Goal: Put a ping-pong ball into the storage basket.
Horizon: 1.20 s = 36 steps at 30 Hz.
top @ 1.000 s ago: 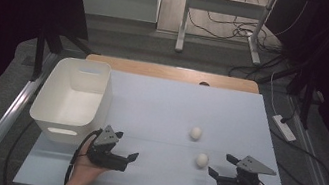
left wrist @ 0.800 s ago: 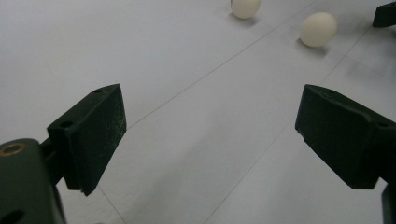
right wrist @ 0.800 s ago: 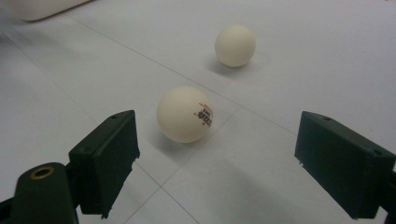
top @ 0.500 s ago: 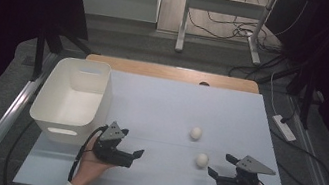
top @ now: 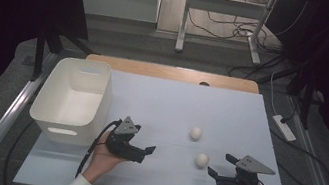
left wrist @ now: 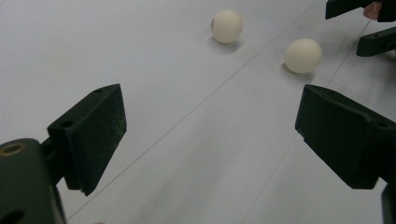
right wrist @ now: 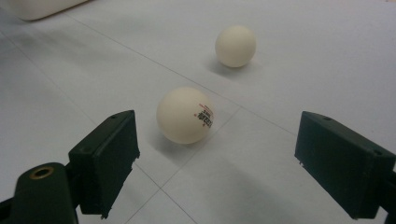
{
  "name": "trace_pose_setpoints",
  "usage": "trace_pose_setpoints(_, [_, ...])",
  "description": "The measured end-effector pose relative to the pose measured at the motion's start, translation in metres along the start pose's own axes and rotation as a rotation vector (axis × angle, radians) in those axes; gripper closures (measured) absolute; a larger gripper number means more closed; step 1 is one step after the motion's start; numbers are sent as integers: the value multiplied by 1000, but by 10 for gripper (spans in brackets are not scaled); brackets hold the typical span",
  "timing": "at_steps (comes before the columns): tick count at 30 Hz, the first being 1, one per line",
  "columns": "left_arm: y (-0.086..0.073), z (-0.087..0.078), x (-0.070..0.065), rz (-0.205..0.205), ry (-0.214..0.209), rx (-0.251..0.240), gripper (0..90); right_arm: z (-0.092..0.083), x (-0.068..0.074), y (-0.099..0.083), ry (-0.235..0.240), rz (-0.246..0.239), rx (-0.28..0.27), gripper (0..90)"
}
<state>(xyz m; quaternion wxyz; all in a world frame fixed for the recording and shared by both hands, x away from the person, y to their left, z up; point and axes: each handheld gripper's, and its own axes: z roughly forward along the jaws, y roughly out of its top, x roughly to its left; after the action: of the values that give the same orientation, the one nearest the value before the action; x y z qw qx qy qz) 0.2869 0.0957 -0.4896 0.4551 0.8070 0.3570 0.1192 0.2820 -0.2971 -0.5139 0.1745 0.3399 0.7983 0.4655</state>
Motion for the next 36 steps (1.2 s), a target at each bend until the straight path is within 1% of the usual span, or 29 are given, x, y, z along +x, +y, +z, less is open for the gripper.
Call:
trace_pose_setpoints(7, [4, 7, 1, 5, -16, 9, 100, 0, 1, 1, -3, 2, -1, 132])
trace_pose_setpoints(16, [8, 15, 3, -2, -24, 17, 100, 0, 1, 1, -2, 1, -2, 132])
trace_pose_setpoints(23, [13, 25, 4, -9, -40, 26, 100, 0, 1, 1, -1, 1, -2, 132])
trace_pose_setpoints(29, [19, 37, 4, 0, -50, 50, 100, 0, 1, 1, 0, 1, -2, 132])
trace_pose_setpoints(36, [25, 45, 4, 5, -58, 59, 101, 1, 0, 1, 1, 1, -1, 132])
